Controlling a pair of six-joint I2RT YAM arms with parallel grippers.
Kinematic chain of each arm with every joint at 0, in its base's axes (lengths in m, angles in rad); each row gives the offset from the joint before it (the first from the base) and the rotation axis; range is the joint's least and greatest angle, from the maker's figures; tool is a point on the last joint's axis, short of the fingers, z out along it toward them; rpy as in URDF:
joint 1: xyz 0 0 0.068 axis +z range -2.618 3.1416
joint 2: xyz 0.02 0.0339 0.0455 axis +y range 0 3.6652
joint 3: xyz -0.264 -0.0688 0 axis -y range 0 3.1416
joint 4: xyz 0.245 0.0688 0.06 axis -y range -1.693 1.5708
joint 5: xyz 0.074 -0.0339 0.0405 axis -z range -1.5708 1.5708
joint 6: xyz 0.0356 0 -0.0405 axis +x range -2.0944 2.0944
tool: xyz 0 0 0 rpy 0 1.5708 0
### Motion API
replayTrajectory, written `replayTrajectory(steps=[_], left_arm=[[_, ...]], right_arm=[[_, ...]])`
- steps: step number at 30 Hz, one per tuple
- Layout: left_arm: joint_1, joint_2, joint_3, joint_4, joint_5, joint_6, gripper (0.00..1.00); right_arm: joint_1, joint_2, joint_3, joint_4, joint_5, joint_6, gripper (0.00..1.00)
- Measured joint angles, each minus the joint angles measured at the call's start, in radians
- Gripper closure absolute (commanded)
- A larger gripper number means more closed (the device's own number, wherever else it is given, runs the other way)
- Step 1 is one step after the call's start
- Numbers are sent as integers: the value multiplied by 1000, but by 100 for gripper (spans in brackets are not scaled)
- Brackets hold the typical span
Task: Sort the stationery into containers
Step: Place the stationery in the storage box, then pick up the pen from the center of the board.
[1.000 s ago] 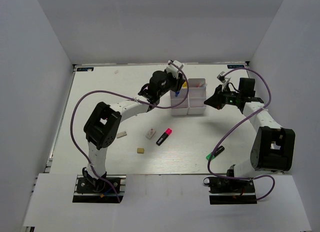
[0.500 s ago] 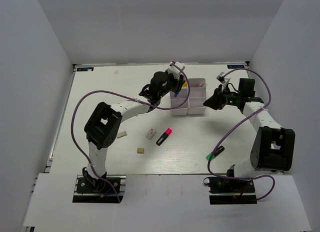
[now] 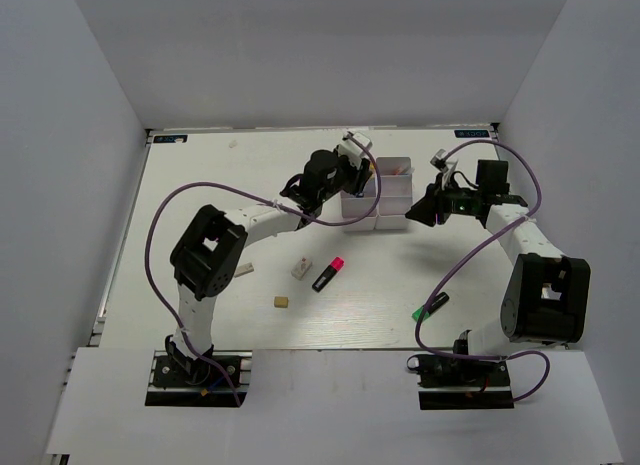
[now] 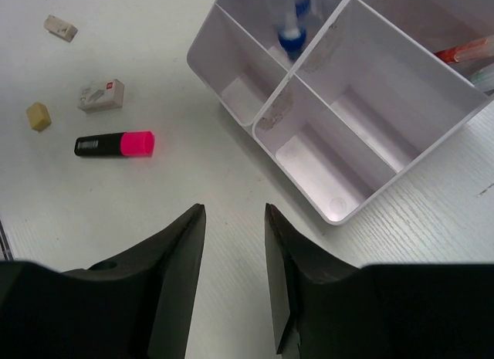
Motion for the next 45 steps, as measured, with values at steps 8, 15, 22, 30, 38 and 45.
replayTrajectory(steps=[8,15,22,30,38,45], left_arm=[[-7,-1,-11,0,5,-8,38],[-13,-62,-19,-15,5,-36,32],[-14,-328,-121,-99,-9,-161,0],[3,-668,-397,-290,-117,-437,0],[10,-786,-660,-457,-166,-685,0],[-1,-821,-681,-565,-198,-750,0]], right_arm=[[-5,0,19,-137,-51,-188,49],[-5,46,146,-543,-79,-829,41],[-4,81,27,-854,199,-1381,40],[8,50,-87,-906,395,-1500,37],[45,-28,-203,-894,458,-1519,34],[145,-76,-263,-802,471,-1526,34]])
